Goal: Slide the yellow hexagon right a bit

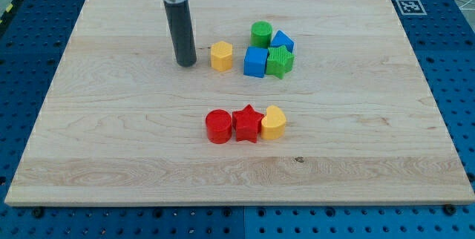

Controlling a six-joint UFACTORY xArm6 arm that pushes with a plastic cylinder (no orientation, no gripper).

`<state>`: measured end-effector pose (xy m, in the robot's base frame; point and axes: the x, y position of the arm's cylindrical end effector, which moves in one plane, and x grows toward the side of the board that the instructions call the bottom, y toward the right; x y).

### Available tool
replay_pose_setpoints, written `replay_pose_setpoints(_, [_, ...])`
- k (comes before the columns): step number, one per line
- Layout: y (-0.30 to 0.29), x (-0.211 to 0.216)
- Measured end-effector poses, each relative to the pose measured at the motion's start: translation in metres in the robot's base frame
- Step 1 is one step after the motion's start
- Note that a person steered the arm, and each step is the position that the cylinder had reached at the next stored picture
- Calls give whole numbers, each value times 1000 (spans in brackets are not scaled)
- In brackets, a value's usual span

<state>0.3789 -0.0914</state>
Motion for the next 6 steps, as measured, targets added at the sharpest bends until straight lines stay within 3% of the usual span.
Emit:
replay_pose_setpoints(1, [0, -19])
replay_pose_setpoints(6, [35, -8])
